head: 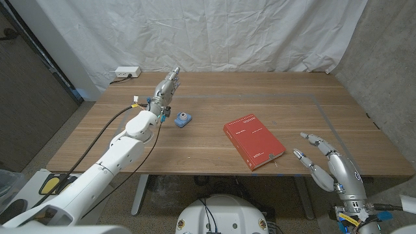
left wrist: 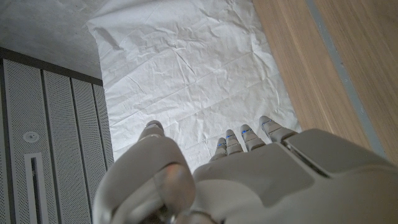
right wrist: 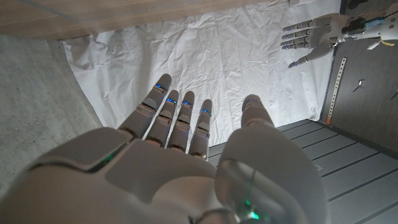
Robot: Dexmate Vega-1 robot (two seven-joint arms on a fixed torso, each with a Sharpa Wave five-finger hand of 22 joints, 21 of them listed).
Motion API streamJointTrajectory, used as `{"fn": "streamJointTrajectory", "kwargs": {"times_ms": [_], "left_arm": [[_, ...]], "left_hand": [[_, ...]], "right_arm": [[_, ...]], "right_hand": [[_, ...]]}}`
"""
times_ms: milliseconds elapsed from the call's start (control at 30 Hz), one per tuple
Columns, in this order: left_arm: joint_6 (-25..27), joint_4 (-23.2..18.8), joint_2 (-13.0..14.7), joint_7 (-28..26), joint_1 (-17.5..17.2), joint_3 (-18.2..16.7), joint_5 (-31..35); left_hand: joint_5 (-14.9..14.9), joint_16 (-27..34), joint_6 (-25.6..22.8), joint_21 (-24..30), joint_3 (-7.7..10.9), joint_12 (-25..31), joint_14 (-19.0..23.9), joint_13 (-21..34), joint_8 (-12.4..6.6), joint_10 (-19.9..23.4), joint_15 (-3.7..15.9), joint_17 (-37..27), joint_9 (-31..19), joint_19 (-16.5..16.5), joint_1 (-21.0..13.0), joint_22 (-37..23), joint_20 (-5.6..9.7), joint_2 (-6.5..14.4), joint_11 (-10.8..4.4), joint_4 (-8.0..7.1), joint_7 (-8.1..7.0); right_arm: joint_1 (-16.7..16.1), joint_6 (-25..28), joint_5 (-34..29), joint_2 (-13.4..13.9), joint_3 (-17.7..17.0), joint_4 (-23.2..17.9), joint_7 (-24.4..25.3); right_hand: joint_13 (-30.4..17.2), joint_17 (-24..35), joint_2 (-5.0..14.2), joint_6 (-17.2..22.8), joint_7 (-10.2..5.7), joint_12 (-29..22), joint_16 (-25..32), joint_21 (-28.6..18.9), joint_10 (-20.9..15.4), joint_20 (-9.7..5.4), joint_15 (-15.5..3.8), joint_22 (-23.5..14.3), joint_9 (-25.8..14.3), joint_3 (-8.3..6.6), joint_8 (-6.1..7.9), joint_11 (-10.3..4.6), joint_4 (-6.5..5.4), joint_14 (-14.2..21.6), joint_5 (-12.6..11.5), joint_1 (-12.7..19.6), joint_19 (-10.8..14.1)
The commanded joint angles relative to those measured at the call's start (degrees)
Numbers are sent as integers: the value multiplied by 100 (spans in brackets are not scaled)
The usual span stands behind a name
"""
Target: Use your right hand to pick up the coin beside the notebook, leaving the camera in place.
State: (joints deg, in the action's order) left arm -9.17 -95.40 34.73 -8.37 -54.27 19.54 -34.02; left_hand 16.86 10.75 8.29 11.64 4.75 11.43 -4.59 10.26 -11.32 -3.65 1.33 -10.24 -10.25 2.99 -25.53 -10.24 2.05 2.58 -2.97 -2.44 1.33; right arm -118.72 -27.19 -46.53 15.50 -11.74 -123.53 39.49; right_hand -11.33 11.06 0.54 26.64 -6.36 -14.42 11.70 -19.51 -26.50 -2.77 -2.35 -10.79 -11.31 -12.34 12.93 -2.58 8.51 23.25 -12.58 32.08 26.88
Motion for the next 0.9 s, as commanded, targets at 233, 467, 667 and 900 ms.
{"fn": "streamJointTrajectory", "kwargs": {"times_ms": [233, 467, 667, 900], "left_arm": [[12, -252, 56, -168, -228, -92, 41], [31, -295, 81, -178, -288, -123, 14], [22, -333, 102, -197, -326, -144, 28], [-13, -315, 109, -183, -343, -175, 18]], "left_hand": [[-21, -2, 11, -8, -11, -5, -10, 27, 28, -25, -27, -29, -33, 51, -63, -19, 295, 5, -15, 35, -30], [-29, -3, 10, -9, -16, -5, -13, 27, 27, -27, -28, -30, -33, 57, -66, -19, 281, 8, -23, 37, -19], [-34, -3, 12, -8, -20, -4, -14, 27, 27, -26, -29, -30, -33, 59, -69, -20, 274, 10, -34, 39, -19], [-41, -5, 11, -10, -24, -5, -18, 28, 27, -30, -39, -31, -33, 66, -72, -20, 263, 14, -41, 40, -18]], "right_arm": [[-183, 1136, -878, 716, 340, -235, 806], [-200, 1742, -1152, 905, 562, -309, 1016], [-183, 2348, -1391, 1071, 774, -378, 1126], [-124, 3012, -1617, 1303, 1019, -440, 1212]], "right_hand": [[-19, 26, -46, 67, -100, -41, 27, 26, -74, -535, -437, -11, -37, -40, 39, -72, 10, 78, -55, 110, 59], [-54, 21, -27, 60, -230, -2, -52, 178, 67, -235, -307, -14, -82, -122, 34, -231, 63, -81, -130, 339, -218], [-88, 7, 92, 88, -280, 22, -82, 251, 190, -177, -296, -18, -158, -296, 81, -273, 146, -166, -201, 726, -314], [-113, 0, 115, -41, -328, 57, -110, 296, 330, -144, -376, -25, -233, -420, 81, -341, 183, -269, -236, 1068, -361]]}}
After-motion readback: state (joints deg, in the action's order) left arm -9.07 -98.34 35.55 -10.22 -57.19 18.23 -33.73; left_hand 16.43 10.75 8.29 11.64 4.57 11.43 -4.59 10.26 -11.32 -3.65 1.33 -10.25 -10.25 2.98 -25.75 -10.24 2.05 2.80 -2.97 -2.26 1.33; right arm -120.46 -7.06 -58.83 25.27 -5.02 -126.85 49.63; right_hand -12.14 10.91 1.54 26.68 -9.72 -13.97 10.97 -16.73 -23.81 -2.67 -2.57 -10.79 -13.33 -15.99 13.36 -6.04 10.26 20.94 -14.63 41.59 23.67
